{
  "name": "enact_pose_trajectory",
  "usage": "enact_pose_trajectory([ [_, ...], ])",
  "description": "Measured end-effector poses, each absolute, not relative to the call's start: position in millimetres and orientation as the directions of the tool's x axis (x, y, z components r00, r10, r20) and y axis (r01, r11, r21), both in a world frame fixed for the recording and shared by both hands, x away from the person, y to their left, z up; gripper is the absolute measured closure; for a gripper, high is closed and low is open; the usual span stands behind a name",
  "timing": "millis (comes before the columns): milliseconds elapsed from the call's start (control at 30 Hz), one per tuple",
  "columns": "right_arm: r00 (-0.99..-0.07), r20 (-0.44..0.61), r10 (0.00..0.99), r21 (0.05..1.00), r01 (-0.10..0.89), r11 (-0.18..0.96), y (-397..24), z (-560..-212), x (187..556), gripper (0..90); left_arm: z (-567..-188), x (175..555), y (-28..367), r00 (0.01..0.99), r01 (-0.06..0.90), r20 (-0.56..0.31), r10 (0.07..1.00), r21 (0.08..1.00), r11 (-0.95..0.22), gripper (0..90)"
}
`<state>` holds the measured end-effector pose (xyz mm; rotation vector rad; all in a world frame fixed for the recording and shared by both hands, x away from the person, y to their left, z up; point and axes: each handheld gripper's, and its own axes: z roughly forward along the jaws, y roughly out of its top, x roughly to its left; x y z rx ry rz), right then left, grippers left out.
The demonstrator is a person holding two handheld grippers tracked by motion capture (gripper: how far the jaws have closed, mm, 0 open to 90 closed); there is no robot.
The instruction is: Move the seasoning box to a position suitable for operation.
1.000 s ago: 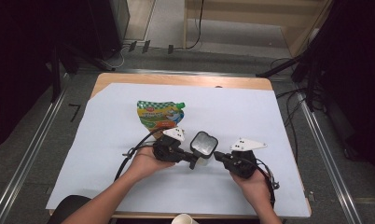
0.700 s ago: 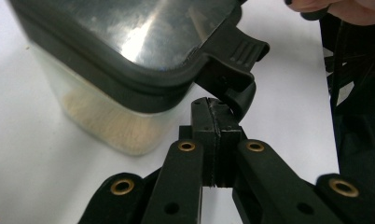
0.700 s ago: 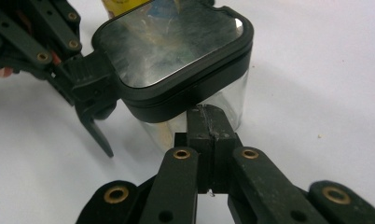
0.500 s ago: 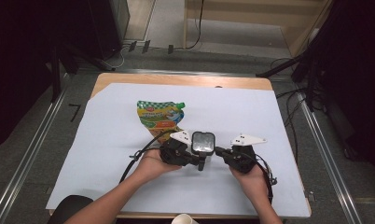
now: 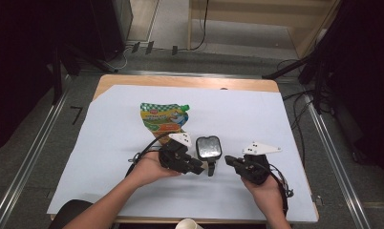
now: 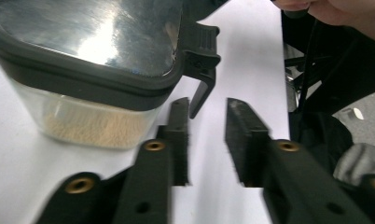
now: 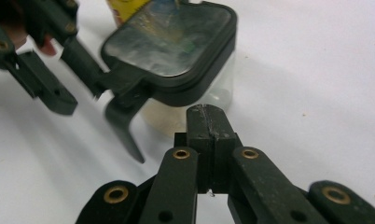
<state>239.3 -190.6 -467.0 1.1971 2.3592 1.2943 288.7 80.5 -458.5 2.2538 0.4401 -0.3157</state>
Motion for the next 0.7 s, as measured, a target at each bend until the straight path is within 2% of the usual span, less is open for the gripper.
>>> enact_pose_trajectory([
  [133, -0.667, 0.204, 0.716, 0.781, 0.552, 0.291, -187, -465, 228, 90.0, -454, 291, 90, 0.916, 0.393, -0.352, 0.193, 0.684, -0.614, 60.0],
  [300, -0.694, 0.207, 0.690, 0.784, 0.539, 0.308, -174, -465, 217, 90.0, -453, 295, 96, 0.919, 0.389, -0.341, 0.200, 0.694, -0.606, 53.8],
  [433, -0.722, 0.209, 0.660, 0.772, 0.536, 0.342, -160, -467, 214, 90.0, -454, 294, 98, 0.920, 0.387, -0.331, 0.209, 0.698, -0.603, 44.2],
  [700, -0.743, 0.219, 0.632, 0.762, 0.535, 0.365, -144, -473, 213, 90.0, -455, 299, 102, 0.913, 0.406, -0.338, 0.229, 0.698, -0.590, 40.9],
])
